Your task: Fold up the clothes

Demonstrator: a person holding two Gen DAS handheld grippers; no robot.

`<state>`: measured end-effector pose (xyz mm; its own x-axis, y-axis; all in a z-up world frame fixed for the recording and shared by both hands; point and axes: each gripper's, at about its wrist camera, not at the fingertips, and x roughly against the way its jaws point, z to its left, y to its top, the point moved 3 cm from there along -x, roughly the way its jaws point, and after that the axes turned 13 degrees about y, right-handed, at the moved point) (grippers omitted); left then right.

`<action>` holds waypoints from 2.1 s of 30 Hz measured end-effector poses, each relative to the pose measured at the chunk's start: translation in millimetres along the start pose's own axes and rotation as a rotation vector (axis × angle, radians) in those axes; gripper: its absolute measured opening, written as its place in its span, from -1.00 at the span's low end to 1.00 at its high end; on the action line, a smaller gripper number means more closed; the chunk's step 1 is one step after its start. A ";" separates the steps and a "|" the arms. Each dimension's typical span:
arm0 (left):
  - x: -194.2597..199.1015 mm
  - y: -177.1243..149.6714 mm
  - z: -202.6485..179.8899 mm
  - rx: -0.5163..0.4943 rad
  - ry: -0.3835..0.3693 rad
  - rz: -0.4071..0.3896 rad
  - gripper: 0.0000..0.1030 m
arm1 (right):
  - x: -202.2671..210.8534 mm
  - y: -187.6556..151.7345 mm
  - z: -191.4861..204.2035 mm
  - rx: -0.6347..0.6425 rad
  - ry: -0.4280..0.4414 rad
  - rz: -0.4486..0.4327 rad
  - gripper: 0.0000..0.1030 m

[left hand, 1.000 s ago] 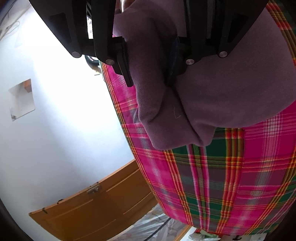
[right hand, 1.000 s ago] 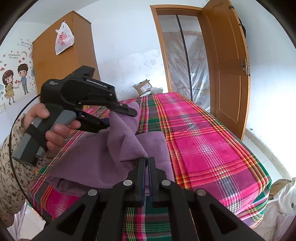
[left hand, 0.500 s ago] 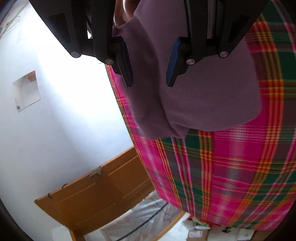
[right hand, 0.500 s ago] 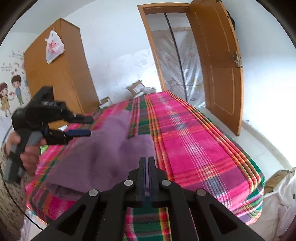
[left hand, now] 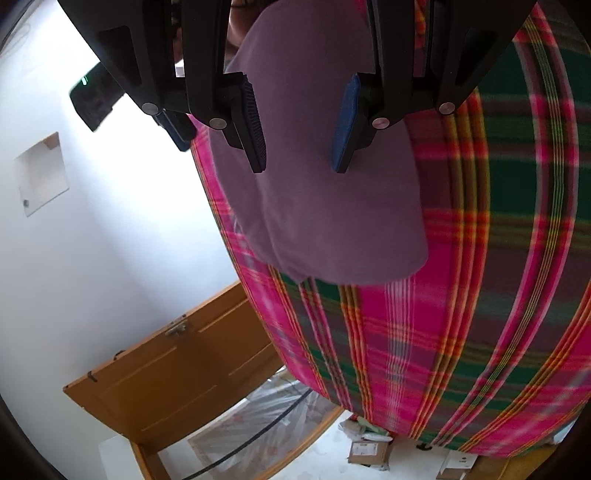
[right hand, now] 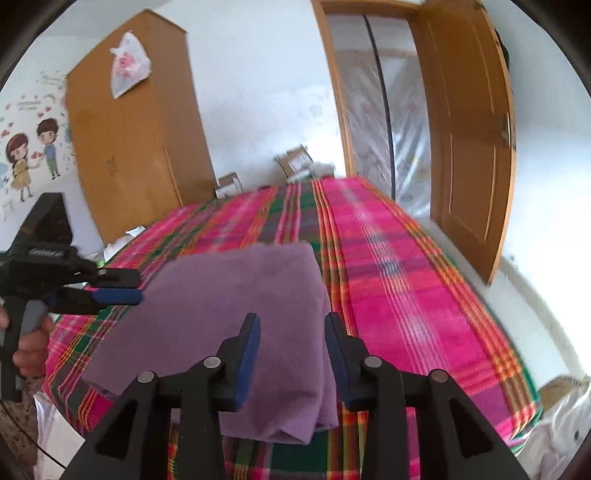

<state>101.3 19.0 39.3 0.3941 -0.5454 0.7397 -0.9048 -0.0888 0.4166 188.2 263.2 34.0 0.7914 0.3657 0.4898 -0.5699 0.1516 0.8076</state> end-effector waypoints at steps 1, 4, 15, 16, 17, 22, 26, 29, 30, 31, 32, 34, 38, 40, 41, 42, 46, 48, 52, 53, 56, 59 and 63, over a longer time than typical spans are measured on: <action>1.0 -5.0 2.9 -0.002 0.000 0.002 -0.26 | -1.9 -5.1 -4.6 -0.024 0.005 0.020 -0.29; 2.7 -15.5 5.7 -0.016 0.007 0.001 -0.26 | -1.6 -20.3 -16.6 -0.048 -0.020 0.064 -0.29; 0.9 -47.9 15.2 -0.046 0.044 0.026 -0.26 | 18.6 -24.0 -16.8 -0.012 -0.059 0.040 -0.39; 1.7 -49.7 16.7 -0.038 0.036 0.031 -0.26 | 17.0 -20.2 -11.1 0.009 -0.042 0.033 -0.39; 2.6 -51.0 18.1 -0.033 0.032 0.035 -0.26 | 15.5 -16.5 -5.3 0.029 -0.026 0.027 -0.40; -1.1 -56.7 19.7 -0.027 0.044 0.056 -0.26 | -7.3 -16.2 10.6 0.104 0.026 0.090 -0.66; -1.7 -62.2 21.5 -0.037 0.048 0.063 -0.26 | -7.6 -34.0 5.8 0.098 0.022 0.111 -0.71; -5.4 -61.6 23.4 -0.040 0.048 0.070 -0.23 | -0.6 -38.6 2.6 0.096 0.023 0.112 -0.73; -6.9 -61.0 23.9 -0.042 0.048 0.072 -0.23 | 0.9 -39.3 2.4 0.099 0.023 0.119 -0.74; -8.3 -60.5 24.4 -0.045 0.049 0.073 -0.23 | 1.6 -35.9 3.3 0.105 0.022 0.122 -0.75; -9.0 -59.7 24.7 -0.047 0.051 0.075 -0.23 | 2.1 -31.6 4.5 0.112 0.020 0.123 -0.75; -9.6 -50.1 20.2 -0.062 0.054 0.063 -0.22 | 3.1 -23.0 6.9 0.126 0.017 0.126 -0.75; 9.8 -27.4 2.7 -0.128 0.041 -0.039 -0.22 | -17.3 14.1 6.2 0.128 0.070 0.125 -0.75; 7.3 -12.8 -4.0 -0.142 0.045 -0.053 -0.22 | -28.0 33.0 5.8 0.129 0.097 0.124 -0.75; 3.2 -5.8 -5.9 -0.145 0.054 -0.052 -0.22 | -36.2 41.2 4.6 0.127 0.113 0.140 -0.75; -0.9 1.3 -7.9 -0.148 0.064 -0.051 -0.22 | -44.9 49.0 3.3 0.124 0.128 0.160 -0.75; -23.7 22.8 -9.8 -0.157 0.087 -0.018 -0.22 | -86.7 66.7 -8.7 0.116 0.113 0.266 -0.75; -33.8 26.5 -6.1 -0.149 0.101 0.004 -0.22 | -101.6 66.1 -12.6 0.115 0.110 0.312 -0.75; -44.8 43.3 3.1 -0.120 0.097 0.005 -0.22 | -123.1 65.0 -26.7 0.095 0.104 0.348 -0.75; -49.2 48.9 5.3 -0.108 0.089 0.009 -0.22 | -126.5 64.0 -31.7 0.074 0.104 0.352 -0.75; -68.4 61.1 15.2 -0.073 0.079 0.019 -0.23 | -131.8 60.0 -42.8 0.029 0.125 0.348 -0.75; -67.6 61.1 24.2 -0.051 0.049 0.026 -0.23 | -133.6 59.8 -41.3 0.048 0.122 0.359 -0.75; -55.1 69.6 12.2 -0.074 0.093 0.009 -0.22 | -134.6 74.7 -29.8 0.064 0.123 0.334 -0.75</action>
<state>14.7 32.8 21.1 0.4029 -0.4656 0.7880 -0.8951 -0.0208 0.4453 32.5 252.7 18.7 0.5292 0.4940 0.6899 -0.7742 -0.0516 0.6308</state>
